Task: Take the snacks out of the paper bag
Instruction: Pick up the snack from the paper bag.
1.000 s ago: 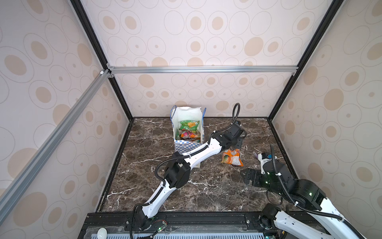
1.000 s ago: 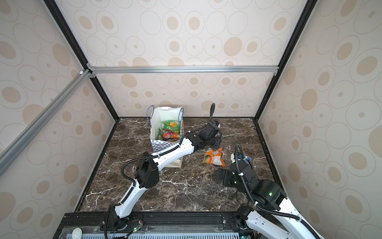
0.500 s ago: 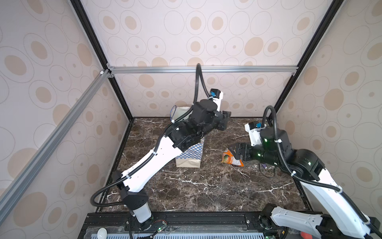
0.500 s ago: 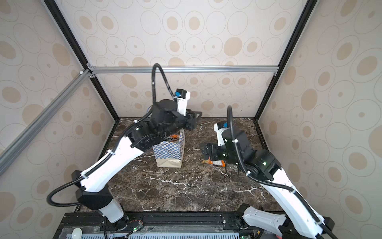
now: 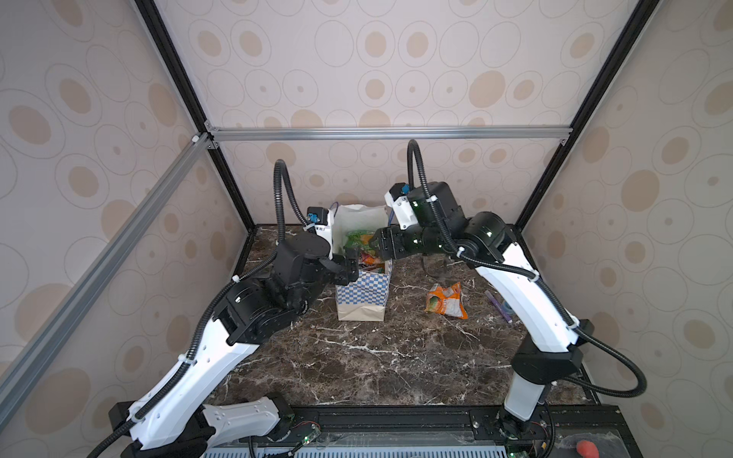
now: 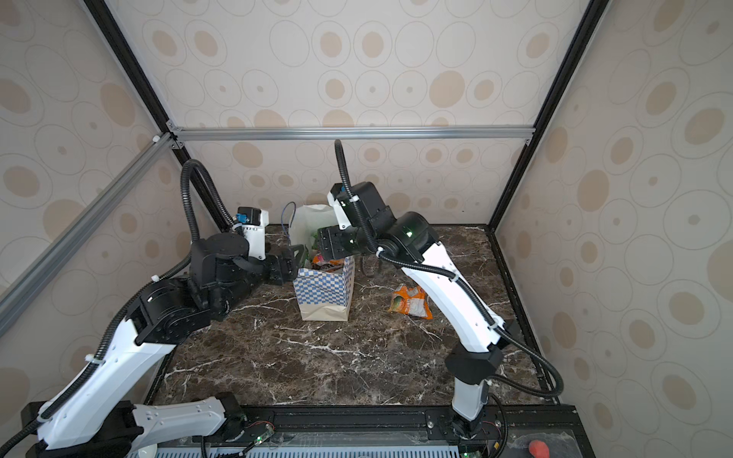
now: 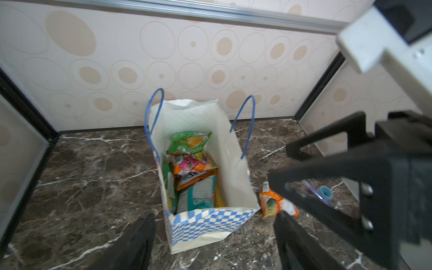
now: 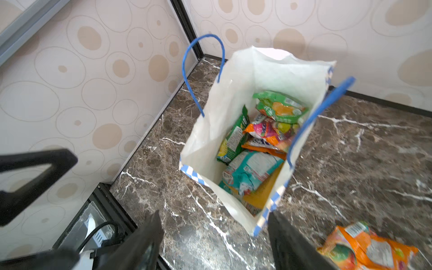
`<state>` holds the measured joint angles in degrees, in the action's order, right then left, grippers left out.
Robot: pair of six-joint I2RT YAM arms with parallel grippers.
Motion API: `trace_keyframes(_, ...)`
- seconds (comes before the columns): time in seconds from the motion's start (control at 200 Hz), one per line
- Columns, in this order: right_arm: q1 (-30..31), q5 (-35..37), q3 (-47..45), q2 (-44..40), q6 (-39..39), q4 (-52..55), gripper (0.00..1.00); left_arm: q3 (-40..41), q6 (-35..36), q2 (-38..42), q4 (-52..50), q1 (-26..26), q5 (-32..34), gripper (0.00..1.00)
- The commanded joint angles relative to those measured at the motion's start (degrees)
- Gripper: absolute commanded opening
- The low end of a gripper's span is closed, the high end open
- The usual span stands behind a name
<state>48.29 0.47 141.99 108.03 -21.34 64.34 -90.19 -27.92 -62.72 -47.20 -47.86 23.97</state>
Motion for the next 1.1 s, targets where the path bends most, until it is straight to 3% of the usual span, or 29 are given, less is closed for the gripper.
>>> trace_keyframes(0.0,0.5,1.4,9.7,7.9,1.8,7.5,0.72,2.2,-4.4,4.4,-7.6,0.6,1.9,0.9)
trace_keyframes(0.13,0.5,3.6,11.7,13.0,2.1,5.1,0.66,5.3,-5.7,7.3,-10.7,0.8,1.3,0.98)
trace_keyframes(0.42,-0.1,4.1,11.4,20.0,2.2,0.5,0.66,9.6,-5.9,9.5,-12.9,1.3,3.0,0.98)
trace_keyframes(0.855,-2.3,-2.1,11.4,31.5,-2.6,-2.6,0.62,12.0,-4.8,9.5,-11.0,2.1,2.3,0.98)
trace_keyframes(0.975,-2.3,-2.1,11.2,34.1,-3.1,-1.3,0.63,12.2,-4.4,9.3,-10.6,2.4,2.1,0.98)
trace_keyframes(1.095,-2.3,-2.1,9.4,35.6,-3.5,-0.6,0.7,12.1,-4.1,9.3,-10.3,2.7,1.7,0.98)
